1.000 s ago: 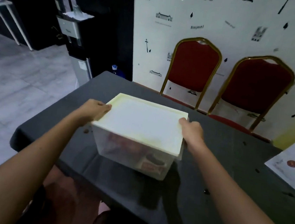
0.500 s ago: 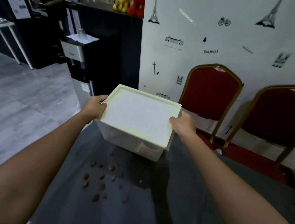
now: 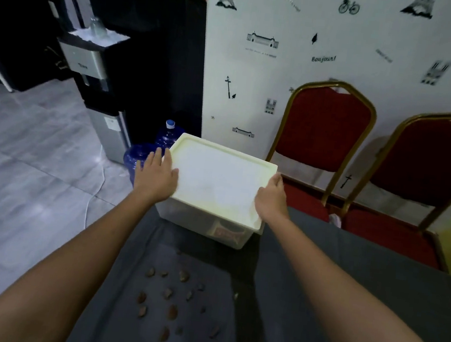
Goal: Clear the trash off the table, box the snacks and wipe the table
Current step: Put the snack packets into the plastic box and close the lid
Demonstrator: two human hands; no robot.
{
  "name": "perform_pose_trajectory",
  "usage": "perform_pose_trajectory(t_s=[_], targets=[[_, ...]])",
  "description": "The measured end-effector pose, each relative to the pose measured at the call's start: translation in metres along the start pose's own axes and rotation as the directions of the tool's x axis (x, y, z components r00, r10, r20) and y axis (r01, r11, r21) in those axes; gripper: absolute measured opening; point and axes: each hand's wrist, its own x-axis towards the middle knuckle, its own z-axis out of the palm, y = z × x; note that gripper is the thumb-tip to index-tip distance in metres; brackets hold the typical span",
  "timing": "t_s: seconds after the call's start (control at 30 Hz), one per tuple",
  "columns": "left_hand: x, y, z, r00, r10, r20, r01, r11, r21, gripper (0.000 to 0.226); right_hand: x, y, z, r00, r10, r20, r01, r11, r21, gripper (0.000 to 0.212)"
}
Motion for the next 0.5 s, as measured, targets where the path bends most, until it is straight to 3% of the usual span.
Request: perform_pose_trajectory(t_s=[0.13,0.37,0.5], targets=[[-0.018,0.016,0.010,0.993,0.112,0.037,-0.117,0.981,0.158,0.066,-0.013,0.002,0.003,0.994,-0.085,0.073,0.099,0.970,-0.221,0.065],[-0.068,0.065,0.020,0.980,0.193,0.052,-0.197,0.976,0.089,0.060,-0.053,0.021,-0.016,0.956,-0.217,0.197,0.280,0.873,-0.399,0.062],[-0.099,0.104,0.028,0.972,0.225,0.063,-0.230,0.969,0.094,0.059,-0.079,0.046,-0.044,0.953,-0.246,0.179,0.300,0.850,-0.434,0.060]])
